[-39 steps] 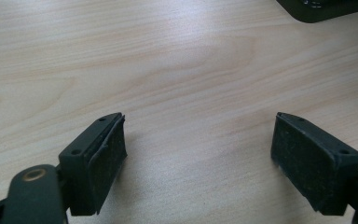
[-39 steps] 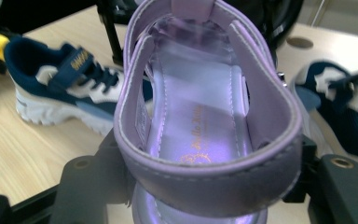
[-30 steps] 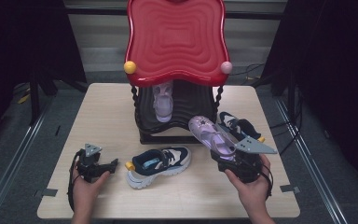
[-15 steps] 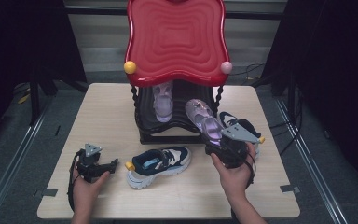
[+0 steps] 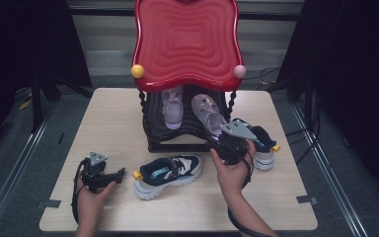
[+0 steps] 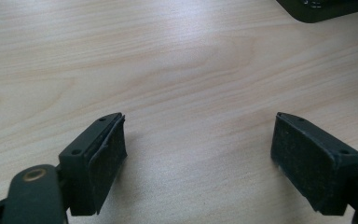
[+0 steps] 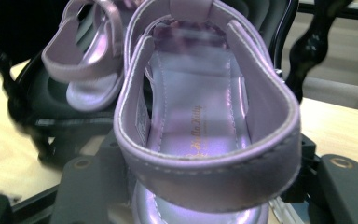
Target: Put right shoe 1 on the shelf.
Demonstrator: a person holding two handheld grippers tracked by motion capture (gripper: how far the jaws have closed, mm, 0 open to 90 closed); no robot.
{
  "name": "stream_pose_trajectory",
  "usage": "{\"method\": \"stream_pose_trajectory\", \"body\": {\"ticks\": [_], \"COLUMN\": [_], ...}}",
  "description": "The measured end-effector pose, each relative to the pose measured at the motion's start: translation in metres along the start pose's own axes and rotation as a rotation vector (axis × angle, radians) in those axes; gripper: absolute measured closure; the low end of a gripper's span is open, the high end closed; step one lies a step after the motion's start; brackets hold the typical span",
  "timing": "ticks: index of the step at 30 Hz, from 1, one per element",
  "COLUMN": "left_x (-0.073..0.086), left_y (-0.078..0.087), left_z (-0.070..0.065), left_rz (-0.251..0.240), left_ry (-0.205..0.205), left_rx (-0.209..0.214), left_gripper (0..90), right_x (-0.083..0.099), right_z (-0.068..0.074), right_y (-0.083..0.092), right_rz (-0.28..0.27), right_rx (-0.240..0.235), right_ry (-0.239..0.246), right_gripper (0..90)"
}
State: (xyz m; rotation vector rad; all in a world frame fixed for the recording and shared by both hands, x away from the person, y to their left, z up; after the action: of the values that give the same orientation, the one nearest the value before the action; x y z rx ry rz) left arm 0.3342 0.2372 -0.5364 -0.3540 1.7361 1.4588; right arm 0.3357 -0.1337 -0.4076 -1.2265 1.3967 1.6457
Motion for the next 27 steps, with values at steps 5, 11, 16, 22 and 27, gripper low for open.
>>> {"method": "stream_pose_trajectory", "body": {"ticks": [5, 11, 16, 22, 27], "left_x": [0.0, 0.0, 0.0, 0.0, 0.0], "left_y": [0.0, 0.0, 0.0, 0.0, 0.0], "left_z": [0.0, 0.0, 0.0, 0.0, 0.0], "left_rz": [0.0, 0.001, 0.001, 0.001, 0.001], "left_ry": [0.0, -0.003, -0.001, -0.003, -0.003], "left_rx": [0.0, -0.001, 0.0, 0.001, 0.0], "left_gripper": [17.6, 17.6, 17.6, 17.6, 17.6], "right_x": [-0.009, -0.021, -0.026, -0.029, -0.017], "right_z": [0.005, 0.005, 0.007, 0.017, 0.02], "right_y": [-0.013, -0.031, -0.047, -0.064, -0.075], "right_rz": [-0.027, -0.042, -0.038, -0.068, -0.049], "right_rx": [0.01, 0.042, 0.077, 0.108, 0.094], "right_ry": [0.004, -0.001, -0.005, 0.0, -0.022], "right_gripper": [36.9, 36.9, 36.9, 36.5, 36.1]}}
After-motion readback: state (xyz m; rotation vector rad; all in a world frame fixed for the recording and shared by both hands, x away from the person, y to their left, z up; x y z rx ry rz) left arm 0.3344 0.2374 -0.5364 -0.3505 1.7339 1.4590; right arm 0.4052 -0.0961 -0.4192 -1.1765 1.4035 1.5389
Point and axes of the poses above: each handheld gripper's, and its own axes: y roughly backward along the jaws, x roughly out of its underside, z roughly to its left, the point moved 4 cm from there along -y, roughly forward along the jaws, and after that the axes turned 2 degrees about -y, right-handed, at the moved point
